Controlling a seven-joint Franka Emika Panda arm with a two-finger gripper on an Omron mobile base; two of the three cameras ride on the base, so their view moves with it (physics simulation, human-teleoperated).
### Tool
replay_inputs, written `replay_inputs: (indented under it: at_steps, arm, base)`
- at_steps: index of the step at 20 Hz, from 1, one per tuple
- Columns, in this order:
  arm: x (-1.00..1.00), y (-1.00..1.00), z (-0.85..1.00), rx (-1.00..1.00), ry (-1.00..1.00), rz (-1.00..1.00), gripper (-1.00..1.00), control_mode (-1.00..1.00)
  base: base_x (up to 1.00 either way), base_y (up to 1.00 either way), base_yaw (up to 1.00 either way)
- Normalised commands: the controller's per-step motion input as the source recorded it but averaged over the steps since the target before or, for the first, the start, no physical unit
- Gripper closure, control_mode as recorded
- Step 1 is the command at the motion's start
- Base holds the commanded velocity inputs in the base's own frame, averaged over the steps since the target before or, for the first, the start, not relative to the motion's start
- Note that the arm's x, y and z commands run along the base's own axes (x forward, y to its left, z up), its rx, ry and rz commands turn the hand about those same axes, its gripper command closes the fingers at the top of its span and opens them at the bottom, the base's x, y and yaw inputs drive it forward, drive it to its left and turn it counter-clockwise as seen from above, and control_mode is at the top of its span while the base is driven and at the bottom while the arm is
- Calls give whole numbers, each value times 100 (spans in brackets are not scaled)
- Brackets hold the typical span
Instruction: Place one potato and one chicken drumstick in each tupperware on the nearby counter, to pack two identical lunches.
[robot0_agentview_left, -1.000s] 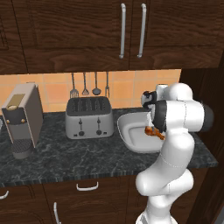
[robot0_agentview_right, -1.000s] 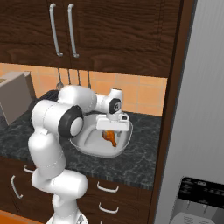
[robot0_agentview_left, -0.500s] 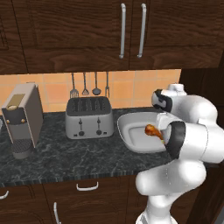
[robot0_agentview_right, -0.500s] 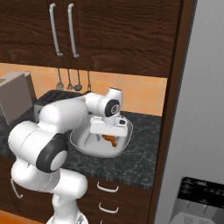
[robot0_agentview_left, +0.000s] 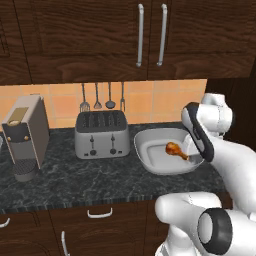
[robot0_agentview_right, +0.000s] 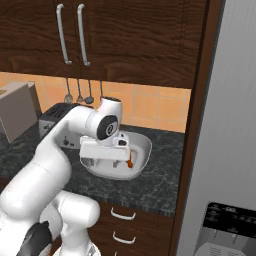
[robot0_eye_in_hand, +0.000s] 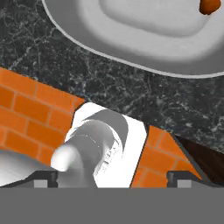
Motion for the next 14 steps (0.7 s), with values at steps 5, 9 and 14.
replay_inputs:
  at_steps: [5,9,14]
  arm:
    - [-100,30,75,-4,-21,0,-100,-100]
    - [-91,31,28,-5,-19,0,-100,-100]
    - [-43,6,0,-1,-3,0,-100,-100]
  base:
    - [0,0,0]
    - [0,0,0]
    - [0,0,0]
